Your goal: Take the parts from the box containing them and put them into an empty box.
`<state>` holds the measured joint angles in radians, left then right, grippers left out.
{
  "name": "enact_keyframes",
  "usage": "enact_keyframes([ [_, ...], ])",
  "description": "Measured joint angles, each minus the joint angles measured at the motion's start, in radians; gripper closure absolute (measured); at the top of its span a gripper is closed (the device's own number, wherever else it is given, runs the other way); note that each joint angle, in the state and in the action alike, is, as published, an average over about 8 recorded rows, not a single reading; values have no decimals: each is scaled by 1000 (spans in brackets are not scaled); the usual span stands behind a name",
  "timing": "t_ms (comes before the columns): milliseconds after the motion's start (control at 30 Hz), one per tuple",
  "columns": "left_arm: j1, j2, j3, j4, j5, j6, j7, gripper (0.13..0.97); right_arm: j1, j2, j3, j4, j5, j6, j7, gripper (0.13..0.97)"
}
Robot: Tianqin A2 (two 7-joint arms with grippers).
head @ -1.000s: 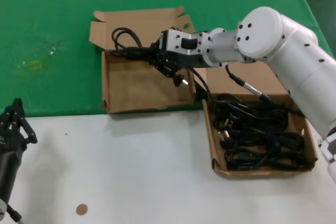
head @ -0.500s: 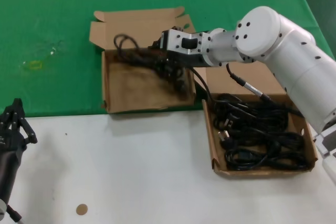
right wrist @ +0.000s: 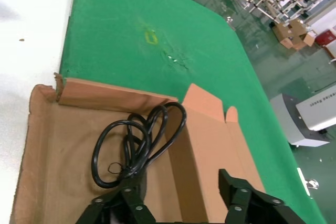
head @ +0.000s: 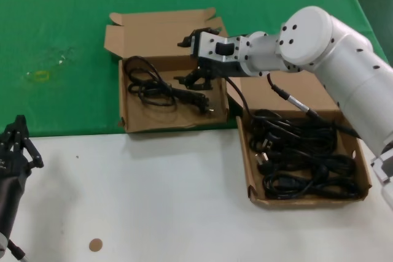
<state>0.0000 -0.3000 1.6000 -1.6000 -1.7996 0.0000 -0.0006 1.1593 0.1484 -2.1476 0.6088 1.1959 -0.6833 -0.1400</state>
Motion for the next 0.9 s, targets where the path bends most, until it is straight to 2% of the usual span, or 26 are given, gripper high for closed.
enact_keyframes([
  [200, 0, 0, 0, 0, 0, 0, 0, 953, -9, 16, 1, 39, -7, -1, 27, 563],
  [333, 0, 0, 0, 0, 0, 0, 0, 953, -11, 19, 1, 47, -9, -1, 32, 563],
  [600, 0, 0, 0, 0, 0, 0, 0, 933, -57, 24, 23, 85, 15, 26, 37, 354],
  [733, 0, 0, 0, 0, 0, 0, 0, 922, -106, 30, 47, 126, 42, 55, 42, 300],
  [900, 0, 0, 0, 0, 0, 0, 0, 857, -178, 38, 81, 185, 80, 98, 48, 210],
])
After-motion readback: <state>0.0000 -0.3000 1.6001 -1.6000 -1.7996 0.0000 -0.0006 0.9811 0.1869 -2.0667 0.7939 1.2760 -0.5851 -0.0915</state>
